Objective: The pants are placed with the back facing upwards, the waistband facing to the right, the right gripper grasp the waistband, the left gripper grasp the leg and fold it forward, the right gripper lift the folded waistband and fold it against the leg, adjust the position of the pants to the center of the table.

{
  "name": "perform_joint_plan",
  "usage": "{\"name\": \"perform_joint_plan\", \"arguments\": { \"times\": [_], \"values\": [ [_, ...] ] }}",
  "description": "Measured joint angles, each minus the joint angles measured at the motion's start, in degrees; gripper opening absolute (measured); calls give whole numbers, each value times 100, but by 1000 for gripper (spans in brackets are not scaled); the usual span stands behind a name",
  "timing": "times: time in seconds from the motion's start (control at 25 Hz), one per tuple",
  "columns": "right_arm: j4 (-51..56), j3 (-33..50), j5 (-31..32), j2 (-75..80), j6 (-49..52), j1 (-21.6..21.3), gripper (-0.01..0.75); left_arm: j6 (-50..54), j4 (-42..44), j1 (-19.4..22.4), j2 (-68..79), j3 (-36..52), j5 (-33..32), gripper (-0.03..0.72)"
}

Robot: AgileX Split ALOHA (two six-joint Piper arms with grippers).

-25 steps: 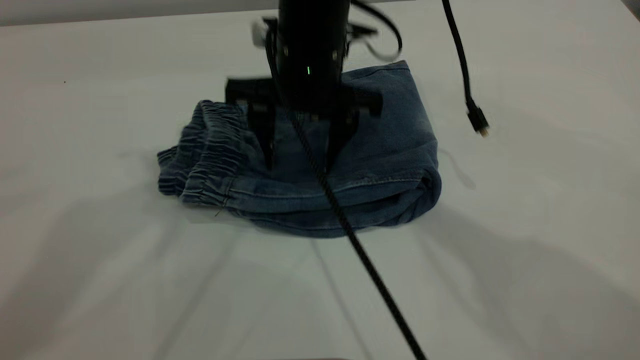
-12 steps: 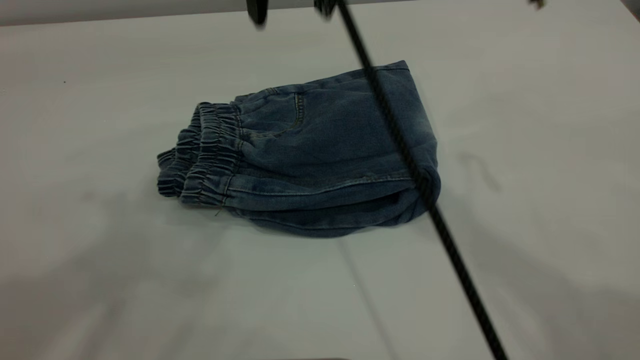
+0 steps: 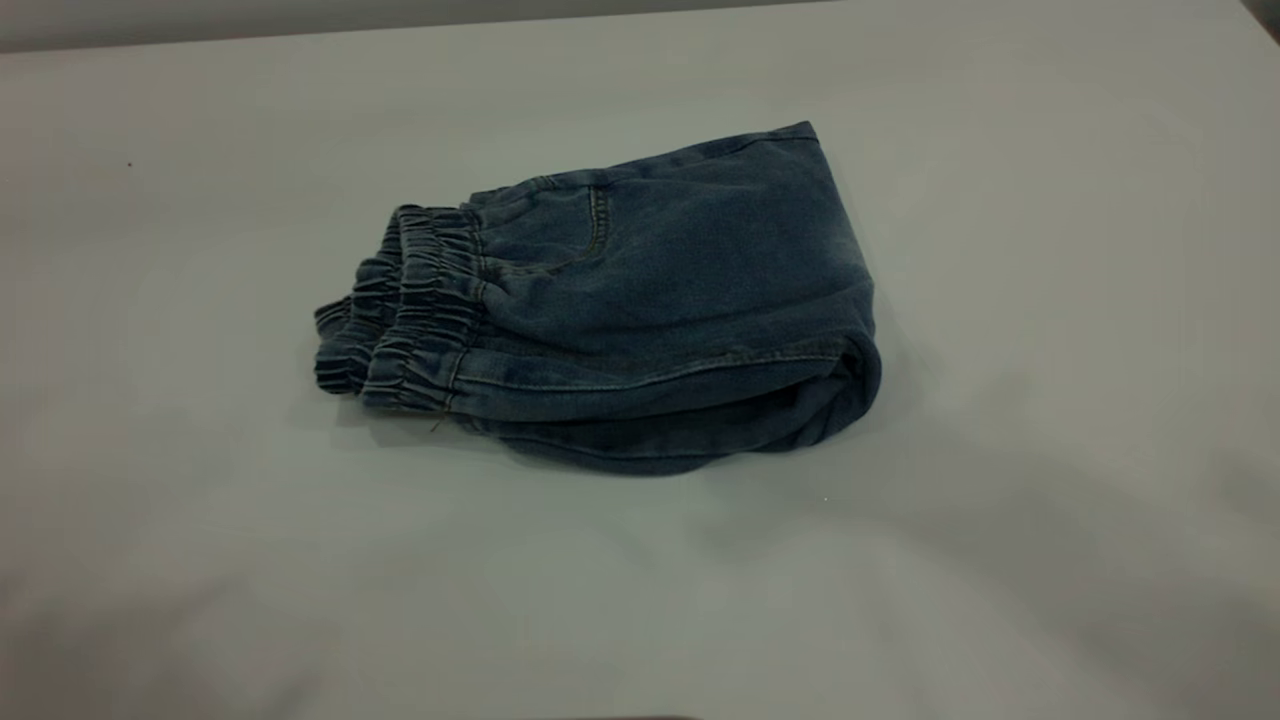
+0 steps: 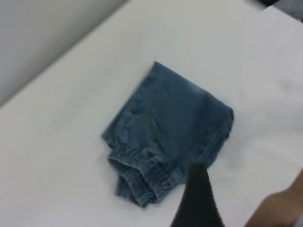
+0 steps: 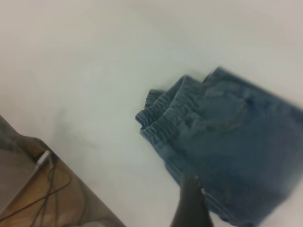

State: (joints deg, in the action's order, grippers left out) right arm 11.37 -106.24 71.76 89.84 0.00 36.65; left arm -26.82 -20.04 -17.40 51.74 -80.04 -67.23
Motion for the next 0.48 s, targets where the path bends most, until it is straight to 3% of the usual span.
{"name": "perform_joint_plan", "arguments": {
  "times": [0.24, 0.48],
  "values": [
    [-403, 1346, 54, -1818, -70, 0, 449, 705, 999, 0, -931, 692, 0, 496],
    [-928, 3177, 61, -3303, -86, 0, 449, 1469, 1531, 0, -1665, 2398, 0, 496]
  ]
}}
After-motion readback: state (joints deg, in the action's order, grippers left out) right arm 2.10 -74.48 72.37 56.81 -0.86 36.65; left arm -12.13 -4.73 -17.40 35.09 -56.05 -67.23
